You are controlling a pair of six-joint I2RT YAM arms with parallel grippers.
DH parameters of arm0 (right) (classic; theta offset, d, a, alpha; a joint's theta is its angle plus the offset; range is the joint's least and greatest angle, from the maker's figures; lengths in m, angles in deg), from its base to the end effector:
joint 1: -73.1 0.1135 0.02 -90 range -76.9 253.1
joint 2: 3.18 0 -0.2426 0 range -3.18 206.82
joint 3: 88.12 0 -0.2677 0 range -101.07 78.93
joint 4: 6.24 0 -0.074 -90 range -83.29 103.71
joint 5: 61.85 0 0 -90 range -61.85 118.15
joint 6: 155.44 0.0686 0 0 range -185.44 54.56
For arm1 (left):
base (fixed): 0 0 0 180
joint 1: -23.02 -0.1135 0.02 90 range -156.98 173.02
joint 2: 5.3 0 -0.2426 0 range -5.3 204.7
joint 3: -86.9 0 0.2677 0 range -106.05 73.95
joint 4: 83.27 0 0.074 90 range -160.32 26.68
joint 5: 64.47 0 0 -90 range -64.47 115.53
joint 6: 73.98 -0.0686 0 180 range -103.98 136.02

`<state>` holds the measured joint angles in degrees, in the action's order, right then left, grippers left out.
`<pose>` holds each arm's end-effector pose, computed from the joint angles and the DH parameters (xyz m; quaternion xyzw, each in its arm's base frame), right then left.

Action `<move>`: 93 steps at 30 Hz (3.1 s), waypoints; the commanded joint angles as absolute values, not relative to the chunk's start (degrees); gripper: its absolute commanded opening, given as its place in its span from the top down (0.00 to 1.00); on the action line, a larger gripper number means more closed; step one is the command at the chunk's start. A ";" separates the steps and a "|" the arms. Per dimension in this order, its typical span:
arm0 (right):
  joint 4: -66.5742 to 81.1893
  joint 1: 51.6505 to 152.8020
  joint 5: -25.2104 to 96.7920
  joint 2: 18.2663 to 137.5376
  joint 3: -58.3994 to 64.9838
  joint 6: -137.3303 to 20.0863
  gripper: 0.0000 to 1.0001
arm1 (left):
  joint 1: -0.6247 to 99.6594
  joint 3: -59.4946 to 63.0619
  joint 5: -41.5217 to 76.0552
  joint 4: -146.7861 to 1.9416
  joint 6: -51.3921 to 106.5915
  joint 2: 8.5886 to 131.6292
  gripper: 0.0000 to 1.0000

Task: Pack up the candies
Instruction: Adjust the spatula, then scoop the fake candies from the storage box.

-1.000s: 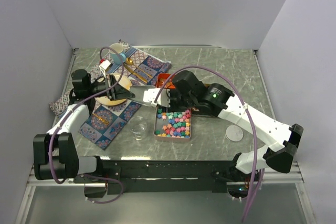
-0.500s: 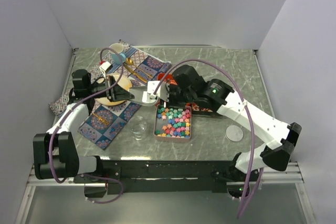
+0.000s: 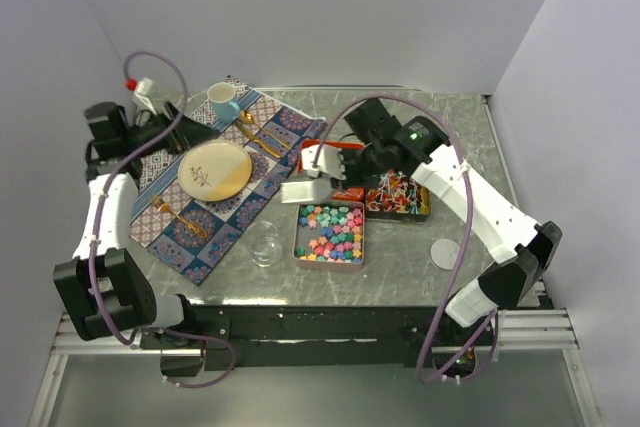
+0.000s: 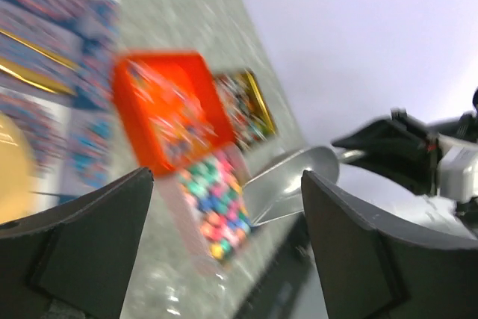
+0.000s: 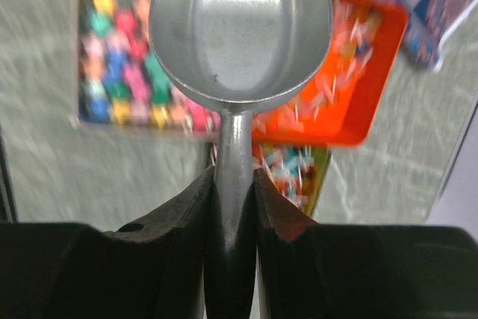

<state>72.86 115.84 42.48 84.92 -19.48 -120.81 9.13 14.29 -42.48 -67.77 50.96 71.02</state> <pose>0.2358 0.2410 0.3455 -0.7404 0.5939 0.0864 0.3028 0.3297 0.0160 0.2991 0.0156 0.7492 -0.5359 0.3888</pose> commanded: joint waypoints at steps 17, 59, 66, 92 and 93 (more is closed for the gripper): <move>82.29 106.15 23.50 80.84 -5.00 -171.51 1.00 | 2.63 16.47 -33.36 -61.97 43.36 57.90 0.14; 63.13 121.44 -12.37 91.92 7.73 -171.35 1.00 | 1.66 23.77 -35.03 -61.35 40.19 53.06 0.14; 70.24 123.81 -4.74 99.89 0.72 -154.23 1.00 | 1.66 24.56 -35.29 -62.41 40.98 53.85 0.14; 45.84 122.06 14.43 99.13 6.67 -140.58 1.00 | 1.57 17.18 -31.95 -56.26 36.24 63.87 0.15; 45.21 121.71 15.66 98.95 6.85 -140.24 1.00 | 1.57 17.00 -31.87 -56.08 36.06 63.96 0.15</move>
